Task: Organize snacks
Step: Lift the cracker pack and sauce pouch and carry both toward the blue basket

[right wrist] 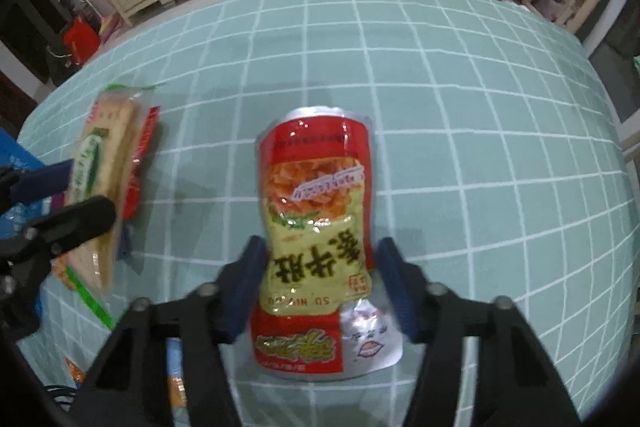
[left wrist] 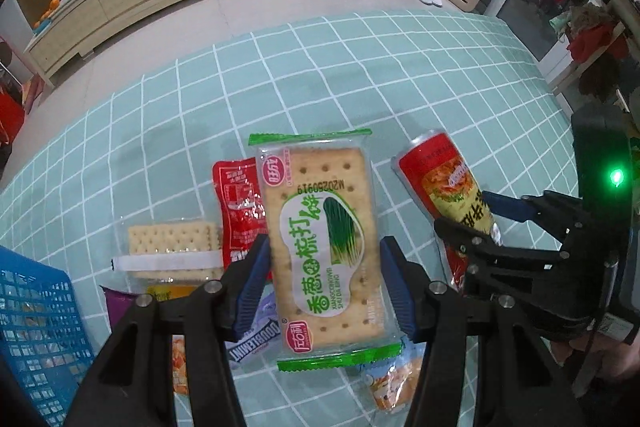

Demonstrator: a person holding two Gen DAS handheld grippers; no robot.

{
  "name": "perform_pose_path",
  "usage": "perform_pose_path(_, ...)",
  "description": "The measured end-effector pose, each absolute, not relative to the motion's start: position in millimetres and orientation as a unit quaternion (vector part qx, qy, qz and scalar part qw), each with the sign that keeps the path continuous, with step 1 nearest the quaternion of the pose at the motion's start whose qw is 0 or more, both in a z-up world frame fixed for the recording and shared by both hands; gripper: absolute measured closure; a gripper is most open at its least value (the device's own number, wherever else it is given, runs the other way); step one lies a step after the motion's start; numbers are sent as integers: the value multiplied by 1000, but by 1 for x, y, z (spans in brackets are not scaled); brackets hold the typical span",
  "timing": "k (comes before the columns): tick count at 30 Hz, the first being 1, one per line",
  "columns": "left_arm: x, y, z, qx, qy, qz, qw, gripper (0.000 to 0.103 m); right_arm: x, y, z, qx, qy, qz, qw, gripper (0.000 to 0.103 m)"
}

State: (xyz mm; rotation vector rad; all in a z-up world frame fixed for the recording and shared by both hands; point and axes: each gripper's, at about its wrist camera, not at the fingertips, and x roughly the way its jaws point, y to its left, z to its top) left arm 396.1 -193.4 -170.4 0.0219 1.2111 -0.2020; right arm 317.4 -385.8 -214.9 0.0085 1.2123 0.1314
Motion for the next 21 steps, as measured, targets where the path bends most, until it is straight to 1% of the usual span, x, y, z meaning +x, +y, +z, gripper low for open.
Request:
perform_pose_path(4, 390, -193, -168, 8, 571, -95, 816, 50, 310, -382, -206, 9, 564, 71, 823, 53)
perform_pose_path(10, 372, -183, -151, 5, 559, -96, 823, 50, 291, -377, -173, 10, 542, 80, 836, 53)
perform_pose_path(21, 322, -145, -89, -5, 517, -93, 851, 50, 254, -340, -105, -7, 496, 96, 863, 53)
